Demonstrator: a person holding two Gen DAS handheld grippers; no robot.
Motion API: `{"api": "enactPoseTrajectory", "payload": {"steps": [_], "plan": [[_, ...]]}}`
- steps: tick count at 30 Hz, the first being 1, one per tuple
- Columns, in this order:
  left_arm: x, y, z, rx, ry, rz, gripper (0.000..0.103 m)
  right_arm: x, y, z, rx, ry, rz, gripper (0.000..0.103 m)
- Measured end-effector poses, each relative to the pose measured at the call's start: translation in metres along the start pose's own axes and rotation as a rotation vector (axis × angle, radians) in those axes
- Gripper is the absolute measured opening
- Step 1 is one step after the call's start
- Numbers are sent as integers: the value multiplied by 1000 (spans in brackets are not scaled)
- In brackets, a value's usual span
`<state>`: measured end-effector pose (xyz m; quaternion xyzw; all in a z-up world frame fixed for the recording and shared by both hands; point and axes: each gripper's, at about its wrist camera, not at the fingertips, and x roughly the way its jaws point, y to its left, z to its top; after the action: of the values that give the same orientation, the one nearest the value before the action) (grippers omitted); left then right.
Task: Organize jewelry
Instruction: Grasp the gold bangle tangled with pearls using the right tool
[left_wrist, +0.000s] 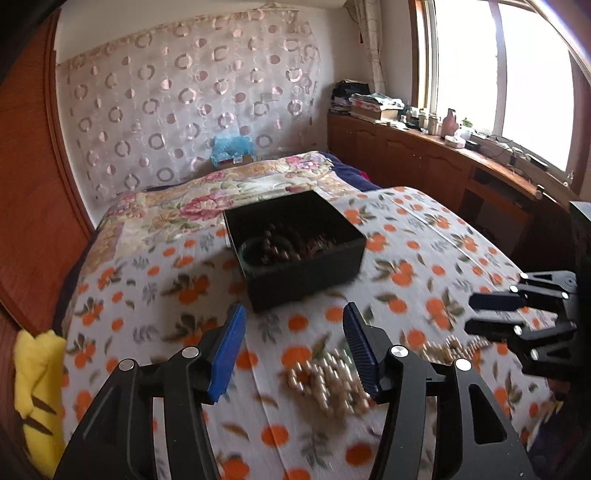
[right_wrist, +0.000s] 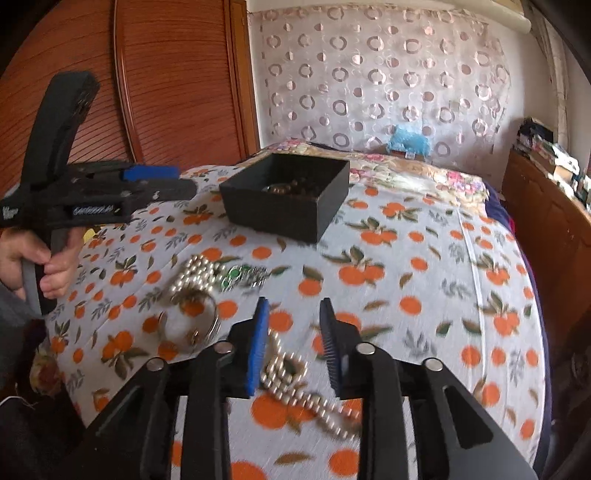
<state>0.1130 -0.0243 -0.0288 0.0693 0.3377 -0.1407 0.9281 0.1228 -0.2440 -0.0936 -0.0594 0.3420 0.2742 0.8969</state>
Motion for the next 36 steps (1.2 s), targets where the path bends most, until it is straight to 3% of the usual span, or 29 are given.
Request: {"api": "enactPoseTrajectory", "payload": {"steps": [8,17,24,36], "plan": [[-15,1,-41,-49,27,1,59,7,13,-10,10,31,37,31],[-22,15,-64,-96,43,38,85,23,44,-6,-57,76,80,31],[-26,20,-73,-113,45,49,85,41,51,4,-71,111,80,19],[-29,18,-77,-118,42,42,85,63,56,5,-74,183,81,12]]}}
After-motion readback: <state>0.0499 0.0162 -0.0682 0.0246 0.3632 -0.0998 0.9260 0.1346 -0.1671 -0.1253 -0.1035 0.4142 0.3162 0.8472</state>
